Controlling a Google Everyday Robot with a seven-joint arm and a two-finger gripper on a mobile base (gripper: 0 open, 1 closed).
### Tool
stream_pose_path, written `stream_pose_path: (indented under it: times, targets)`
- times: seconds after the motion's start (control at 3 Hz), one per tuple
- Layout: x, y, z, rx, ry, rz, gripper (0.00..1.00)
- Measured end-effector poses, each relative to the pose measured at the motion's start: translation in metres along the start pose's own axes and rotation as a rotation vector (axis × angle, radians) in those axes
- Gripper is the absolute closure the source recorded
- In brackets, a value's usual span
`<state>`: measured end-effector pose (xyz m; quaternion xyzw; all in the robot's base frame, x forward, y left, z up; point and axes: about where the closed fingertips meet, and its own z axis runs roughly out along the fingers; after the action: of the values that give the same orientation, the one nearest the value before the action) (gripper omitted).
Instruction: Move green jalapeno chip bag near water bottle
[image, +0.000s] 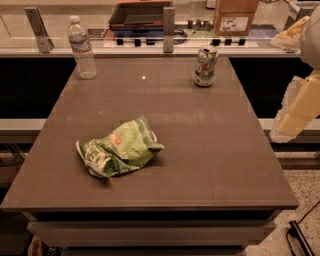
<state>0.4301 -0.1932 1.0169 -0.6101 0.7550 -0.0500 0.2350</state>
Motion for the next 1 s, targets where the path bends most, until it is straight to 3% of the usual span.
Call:
stream_pose_path:
  times: [0.33, 0.67, 1.0]
  targets:
    - [-0.019, 0.015, 0.025, -0.08, -0.148, -0.022, 0.0]
    - [-0.043, 0.029, 0.054, -0.149, -0.251, -0.043, 0.0]
    - [-0.071, 0.04, 0.084, -0.179, -0.306, -0.055, 0.0]
